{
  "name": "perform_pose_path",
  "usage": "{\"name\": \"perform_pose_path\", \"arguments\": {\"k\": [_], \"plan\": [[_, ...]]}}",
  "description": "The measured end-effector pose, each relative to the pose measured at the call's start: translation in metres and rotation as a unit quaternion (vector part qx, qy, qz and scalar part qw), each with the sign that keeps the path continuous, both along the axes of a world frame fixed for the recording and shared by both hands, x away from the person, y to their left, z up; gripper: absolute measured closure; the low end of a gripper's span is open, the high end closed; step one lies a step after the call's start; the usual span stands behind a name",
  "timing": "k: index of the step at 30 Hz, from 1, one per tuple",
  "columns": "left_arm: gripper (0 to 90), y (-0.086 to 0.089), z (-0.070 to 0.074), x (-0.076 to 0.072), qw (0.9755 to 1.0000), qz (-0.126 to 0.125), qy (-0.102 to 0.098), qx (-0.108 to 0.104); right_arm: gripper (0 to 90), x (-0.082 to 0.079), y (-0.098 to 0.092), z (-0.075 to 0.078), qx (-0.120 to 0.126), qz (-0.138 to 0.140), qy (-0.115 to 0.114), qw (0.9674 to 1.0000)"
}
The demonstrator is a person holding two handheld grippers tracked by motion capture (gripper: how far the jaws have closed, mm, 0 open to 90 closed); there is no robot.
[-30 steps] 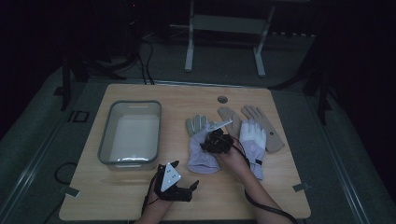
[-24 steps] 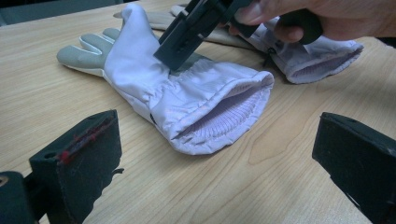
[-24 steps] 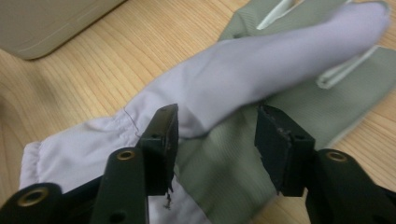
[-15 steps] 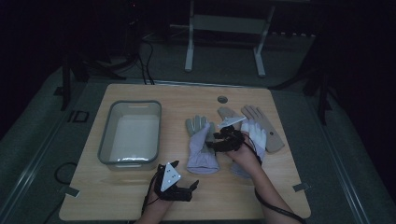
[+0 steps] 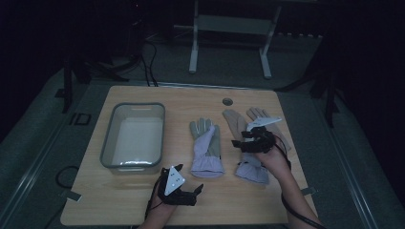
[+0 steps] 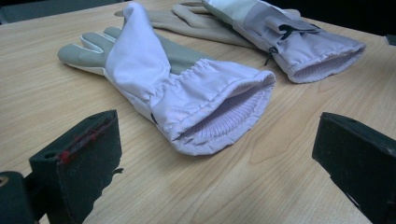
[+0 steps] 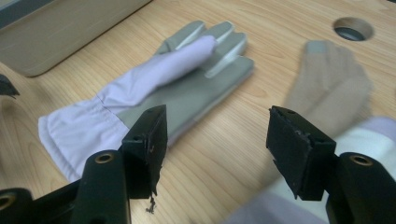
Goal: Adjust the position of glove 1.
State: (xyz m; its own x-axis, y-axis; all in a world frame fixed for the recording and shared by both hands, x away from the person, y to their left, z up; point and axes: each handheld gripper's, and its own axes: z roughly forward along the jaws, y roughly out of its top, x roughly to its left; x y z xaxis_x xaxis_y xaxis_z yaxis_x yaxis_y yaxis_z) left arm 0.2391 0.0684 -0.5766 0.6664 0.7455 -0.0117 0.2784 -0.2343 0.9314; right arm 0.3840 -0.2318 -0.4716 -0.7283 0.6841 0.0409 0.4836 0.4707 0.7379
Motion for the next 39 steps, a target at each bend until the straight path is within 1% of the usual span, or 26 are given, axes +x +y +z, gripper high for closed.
{"name": "perform_pose_path", "arguments": {"k": [1, 2, 3, 4, 5, 7, 8, 9, 10, 11, 13, 15, 18, 20, 22, 25, 26, 27, 28, 29, 32, 34, 37, 38, 39], "plan": [[1.7, 0.000, 0.000, 0.000, 1.0000, 0.000, 0.000, 0.000, 37.9, -0.001, -0.006, 0.001, -0.001, -0.003, -0.003, 1.0000], [1.7, 0.000, 0.000, 0.000, 1.0000, 0.000, 0.000, 0.000, 37.9, -0.001, -0.006, 0.001, -0.001, -0.003, -0.003, 1.0000], [1.7, 0.000, 0.000, 0.000, 1.0000, 0.001, 0.001, -0.001, 37.9, -0.002, -0.011, 0.001, -0.006, -0.004, -0.006, 1.0000], [1.7, 0.000, 0.000, 0.000, 1.0000, 0.001, 0.001, -0.001, 41.1, -0.005, -0.025, 0.002, -0.026, -0.004, -0.020, 0.9995], [1.7, 0.000, 0.000, 0.000, 1.0000, 0.000, 0.001, -0.001, 41.1, -0.005, -0.025, 0.002, -0.026, -0.004, -0.020, 0.9995], [1.7, 0.000, 0.000, 0.000, 1.0000, 0.001, 0.001, -0.001, 40.7, -0.009, -0.038, 0.001, -0.026, -0.003, -0.025, 0.9994], [1.7, 0.000, 0.000, 0.000, 1.0000, 0.001, 0.001, -0.001, 40.7, -0.009, -0.038, 0.001, -0.026, -0.003, -0.025, 0.9994], [1.7, 0.000, 0.000, 0.000, 1.0000, 0.001, 0.001, -0.001, 40.8, -0.011, -0.046, 0.000, -0.035, -0.009, -0.025, 0.9990], [1.7, 0.000, 0.000, 0.000, 1.0000, 0.001, 0.001, -0.001, 40.8, -0.011, -0.046, 0.000, -0.035, -0.009, -0.025, 0.9990], [1.6, 0.000, 0.000, 0.000, 1.0000, 0.001, 0.001, -0.001, 40.6, -0.013, -0.053, -0.002, -0.038, -0.010, -0.023, 0.9990], [1.7, 0.000, 0.000, 0.001, 1.0000, 0.001, 0.002, -0.001, 40.3, -0.014, -0.055, -0.003, -0.040, -0.013, -0.019, 0.9989], [1.7, 0.000, 0.000, 0.001, 1.0000, 0.002, 0.003, -0.002, 39.7, -0.018, -0.063, -0.007, -0.045, -0.016, -0.013, 0.9988], [1.7, 0.000, 0.000, 0.001, 1.0000, 0.002, 0.003, -0.002, 39.0, -0.020, -0.067, -0.009, -0.046, -0.018, -0.010, 0.9987], [1.7, 0.000, 0.000, 0.001, 1.0000, 0.003, 0.003, -0.001, 39.2, -0.020, -0.070, -0.012, -0.049, -0.024, -0.005, 0.9985], [1.7, 0.001, 0.000, 0.001, 1.0000, 0.002, 0.003, -0.002, 41.1, -0.020, -0.073, -0.016, -0.060, -0.031, -0.008, 0.9977], [1.7, 0.000, 0.000, 0.001, 1.0000, 0.002, 0.003, -0.002, 41.7, -0.017, -0.076, -0.022, -0.059, -0.036, 0.000, 0.9976], [1.7, 0.000, 0.000, 0.001, 1.0000, 0.002, 0.004, -0.002, 41.7, -0.015, -0.074, -0.027, -0.060, -0.036, 0.000, 0.9975], [1.6, 0.000, 0.000, 0.001, 1.0000, 0.002, 0.004, -0.002, 41.7, -0.015, -0.074, -0.027, -0.060, -0.036, 0.000, 0.9975], [1.7, 0.001, 0.000, 0.001, 1.0000, 0.002, 0.004, -0.002, 41.4, -0.013, -0.073, -0.033, -0.065, -0.035, 0.000, 0.9973], [1.7, 0.000, 0.000, 0.001, 1.0000, 0.002, 0.004, -0.002, 41.4, -0.013, -0.073, -0.033, -0.065, -0.035, 0.000, 0.9973], [1.7, 0.000, 0.000, 0.001, 1.0000, 0.002, 0.003, -0.001, 39.8, -0.008, -0.070, -0.045, -0.075, -0.038, 0.012, 0.9963], [1.7, 0.000, 0.000, 0.001, 1.0000, 0.001, 0.002, -0.001, 40.0, -0.004, -0.070, -0.052, -0.070, -0.041, 0.019, 0.9965], [1.7, 0.000, 0.000, 0.001, 1.0000, 0.001, 0.003, 0.000, 42.7, -0.003, -0.071, -0.058, -0.073, -0.048, 0.021, 0.9959], [1.7, 0.000, 0.000, 0.001, 1.0000, 0.001, 0.003, 0.000, 44.6, -0.003, -0.071, -0.060, -0.075, -0.048, 0.021, 0.9957], [1.7, 0.000, 0.000, 0.001, 1.0000, 0.000, 0.003, 0.001, 48.4, -0.003, -0.071, -0.061, -0.076, -0.049, 0.023, 0.9956]]}}
